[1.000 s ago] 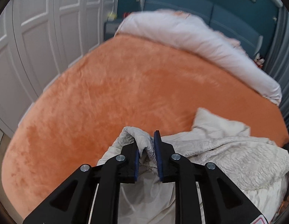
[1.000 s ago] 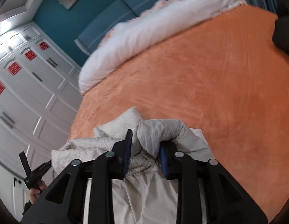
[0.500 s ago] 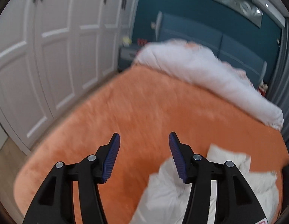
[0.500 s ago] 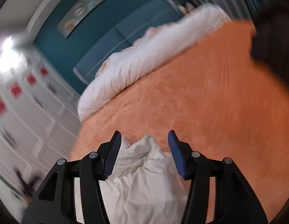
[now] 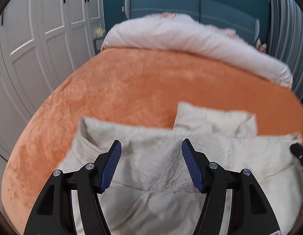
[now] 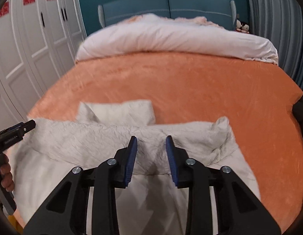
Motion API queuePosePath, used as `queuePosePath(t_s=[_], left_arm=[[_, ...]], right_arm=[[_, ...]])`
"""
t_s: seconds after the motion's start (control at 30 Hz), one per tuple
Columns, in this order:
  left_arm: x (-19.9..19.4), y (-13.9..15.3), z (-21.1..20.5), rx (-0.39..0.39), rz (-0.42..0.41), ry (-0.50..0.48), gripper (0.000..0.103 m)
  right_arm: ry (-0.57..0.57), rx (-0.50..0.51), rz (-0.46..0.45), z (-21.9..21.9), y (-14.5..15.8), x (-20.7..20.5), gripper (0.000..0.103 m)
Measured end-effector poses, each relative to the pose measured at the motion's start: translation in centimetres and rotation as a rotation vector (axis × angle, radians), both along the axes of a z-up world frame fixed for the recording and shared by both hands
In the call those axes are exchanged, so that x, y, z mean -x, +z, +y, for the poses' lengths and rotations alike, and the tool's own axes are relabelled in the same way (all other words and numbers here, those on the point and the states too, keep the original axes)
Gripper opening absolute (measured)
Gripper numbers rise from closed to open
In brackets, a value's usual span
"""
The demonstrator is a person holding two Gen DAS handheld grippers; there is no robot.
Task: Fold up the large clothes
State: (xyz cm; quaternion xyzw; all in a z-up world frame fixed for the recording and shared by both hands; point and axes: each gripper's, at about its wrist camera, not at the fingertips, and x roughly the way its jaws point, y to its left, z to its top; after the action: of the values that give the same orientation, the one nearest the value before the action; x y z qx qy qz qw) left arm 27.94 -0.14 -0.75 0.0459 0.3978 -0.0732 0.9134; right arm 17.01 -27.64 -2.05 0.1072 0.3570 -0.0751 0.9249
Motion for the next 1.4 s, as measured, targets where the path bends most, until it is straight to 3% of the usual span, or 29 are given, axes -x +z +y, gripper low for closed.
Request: queuePosePath(t_s=[0.17,0.3,1.0,1.23,1.3,1.4], left_arm=[[-0.5,-3.4,0.5,-0.001,0.047,0.022,0.063],[-0.9,-4.4,0.3,-0.017,0.029,0.019,0.065],[-1.5,-7.9,-0.6,-0.018,-0.014,0.041,0.067],[-1.8,-7.2,-0.3,-0.006,0.012,0.034,0.067],[-1.8,-5.2,0.6,0.002,0.022,0.029,0.067],[-1.6,-1.5,2.8,0.023,-0.050,0.042,0.073]], right_arm=[[-0.014,-0.055,0.047,-1.7,-3.7,-0.8,0.026],[-0.014,-0.083,0.036,-1.9,-5.2,-1.1,0.026],[-0.023,-0.156,-0.008,-2.2,-8.4,-2.0,0.026],[-0.021,-0.169,0.002,-2.4,-8.0,-2.0,0.026],[-0.034,-0.137,0.009,-2.5,-6.1,-1.6,0.028],[-0.046,-0.026,-0.069,-2.7,-1.9,0.1,0.032]])
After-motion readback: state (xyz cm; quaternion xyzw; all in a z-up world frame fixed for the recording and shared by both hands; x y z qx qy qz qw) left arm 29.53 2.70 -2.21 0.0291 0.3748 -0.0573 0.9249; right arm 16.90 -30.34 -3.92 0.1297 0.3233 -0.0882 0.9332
